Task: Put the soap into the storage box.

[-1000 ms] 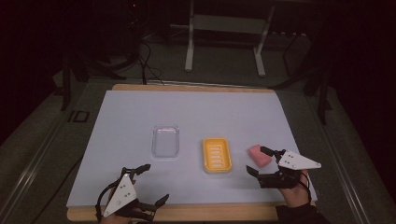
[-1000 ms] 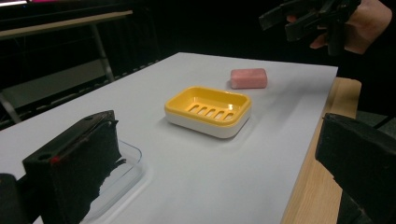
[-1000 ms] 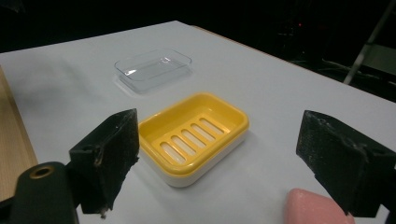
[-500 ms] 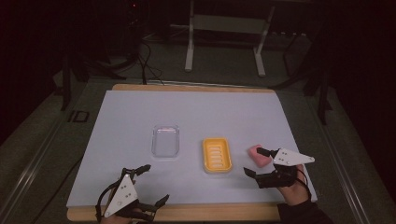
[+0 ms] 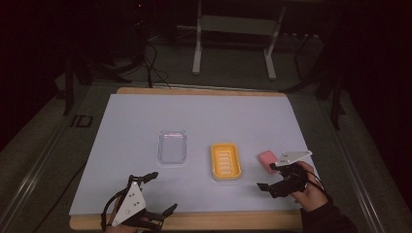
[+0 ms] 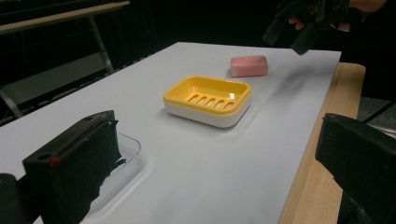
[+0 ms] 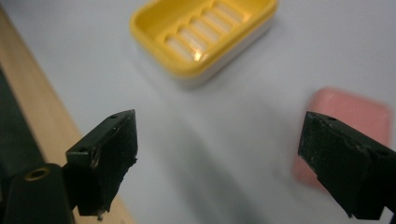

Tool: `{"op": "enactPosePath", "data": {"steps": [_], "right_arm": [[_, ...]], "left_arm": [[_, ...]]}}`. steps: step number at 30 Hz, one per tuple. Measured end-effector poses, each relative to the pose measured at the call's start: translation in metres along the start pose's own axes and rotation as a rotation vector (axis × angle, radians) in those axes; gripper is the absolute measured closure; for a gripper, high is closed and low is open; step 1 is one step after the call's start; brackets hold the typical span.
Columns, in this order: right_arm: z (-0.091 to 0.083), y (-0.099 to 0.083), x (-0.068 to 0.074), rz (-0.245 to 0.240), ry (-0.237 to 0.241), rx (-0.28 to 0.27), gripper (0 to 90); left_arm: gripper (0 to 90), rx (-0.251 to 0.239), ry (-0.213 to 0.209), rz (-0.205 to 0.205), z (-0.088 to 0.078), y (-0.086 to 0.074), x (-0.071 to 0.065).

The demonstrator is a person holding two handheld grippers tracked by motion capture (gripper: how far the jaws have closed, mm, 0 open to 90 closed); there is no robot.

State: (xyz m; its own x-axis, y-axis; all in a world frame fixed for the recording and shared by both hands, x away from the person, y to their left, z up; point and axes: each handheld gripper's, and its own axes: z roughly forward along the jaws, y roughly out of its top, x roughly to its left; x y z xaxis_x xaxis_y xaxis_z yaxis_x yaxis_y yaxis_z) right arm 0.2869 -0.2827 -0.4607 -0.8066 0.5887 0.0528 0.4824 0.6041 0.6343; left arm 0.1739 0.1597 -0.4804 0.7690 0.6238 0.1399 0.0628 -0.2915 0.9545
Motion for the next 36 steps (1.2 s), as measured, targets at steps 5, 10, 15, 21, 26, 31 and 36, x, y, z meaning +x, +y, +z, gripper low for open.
{"op": "enactPosePath", "data": {"steps": [5,10,15,21,26,31,36], "right_arm": [[0.006,0.001,0.002,-0.018,0.019,0.105,11.8],[0.012,0.002,-0.001,-0.007,0.029,0.208,11.8],[0.010,0.003,-0.006,0.042,0.029,0.287,12.0],[0.009,0.002,-0.015,0.112,0.006,0.400,12.7],[0.010,0.000,-0.018,0.133,-0.031,0.478,12.0],[0.008,0.002,-0.020,0.149,-0.051,0.525,11.1],[0.008,0.004,-0.023,0.184,-0.061,0.577,11.2]], "left_arm": [[0.4,0.002,0.000,0.000,-0.001,0.000,0.000],[0.4,0.004,0.000,0.001,0.000,0.000,0.000],[0.4,0.007,0.001,0.002,0.000,0.000,0.000],[0.4,0.011,-0.002,0.004,0.001,0.000,-0.001],[0.4,0.014,-0.004,0.002,0.001,-0.001,0.000],[0.4,0.013,-0.004,0.002,0.001,-0.001,0.000],[0.4,0.012,-0.003,0.002,0.001,-0.001,-0.001]]}}
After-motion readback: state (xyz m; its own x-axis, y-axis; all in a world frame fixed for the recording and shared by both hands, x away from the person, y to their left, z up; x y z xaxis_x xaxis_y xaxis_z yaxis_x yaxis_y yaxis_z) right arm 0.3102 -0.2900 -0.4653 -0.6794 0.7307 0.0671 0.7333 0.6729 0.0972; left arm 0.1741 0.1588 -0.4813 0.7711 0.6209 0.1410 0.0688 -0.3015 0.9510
